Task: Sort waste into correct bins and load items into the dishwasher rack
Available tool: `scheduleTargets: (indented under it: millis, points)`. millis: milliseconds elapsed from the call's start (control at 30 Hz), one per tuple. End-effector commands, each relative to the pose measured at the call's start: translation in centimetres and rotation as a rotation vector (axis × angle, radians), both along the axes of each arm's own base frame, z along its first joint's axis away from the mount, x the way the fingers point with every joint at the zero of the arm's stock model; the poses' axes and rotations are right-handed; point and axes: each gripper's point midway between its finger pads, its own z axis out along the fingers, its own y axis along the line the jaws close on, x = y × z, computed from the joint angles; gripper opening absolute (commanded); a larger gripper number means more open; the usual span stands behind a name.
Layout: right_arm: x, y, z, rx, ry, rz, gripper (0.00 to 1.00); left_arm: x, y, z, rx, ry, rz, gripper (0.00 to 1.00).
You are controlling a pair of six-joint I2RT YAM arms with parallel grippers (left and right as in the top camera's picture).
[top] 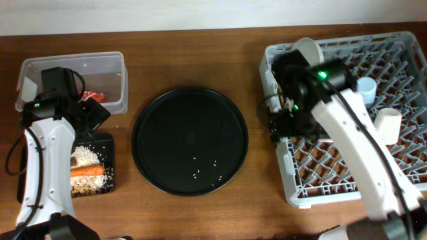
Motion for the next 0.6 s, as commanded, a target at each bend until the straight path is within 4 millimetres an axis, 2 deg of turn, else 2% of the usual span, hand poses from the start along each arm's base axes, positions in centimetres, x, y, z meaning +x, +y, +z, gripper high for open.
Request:
scheduleTargets:
  millis: [0, 167, 267, 367, 433, 567]
  points:
    - [-2.9, -2.0, 2.2, 0.002, -0.129, -0.053, 0.99, 0.1, 0.2, 0.2, 0.002, -0.006, 0.015, 0.99]
    - [-5.1, -3.1, 3.6, 0.075, -0.358, -0.095, 0.99, 0.1, 0.2, 0.2, 0.002, -0.006, 0.015, 0.99]
    - [-6.0, -3.3, 3.1, 0.134, -0.492, -0.097, 0.99, 0.1, 0.2, 0.2, 0.002, -0.006, 0.015, 0.99]
    - [-7.3, -3.3, 2.1, 0.175, -0.537, -0.093, 0.99, 0.1, 0.2, 0.2, 0.002, -0.006, 0.015, 0.99]
    - [-8.4, -2.3, 1.6, 0.255, -0.52, -0.073, 0.99, 0.1, 0.2, 0.2, 0.002, -0.006, 0.015, 0.99]
    - [-8.9, -0.4, 1.5, 0.355, -0.477, -0.046, 0.99, 0.1, 0.2, 0.2, 0.002, -0.006, 0.015, 0.99]
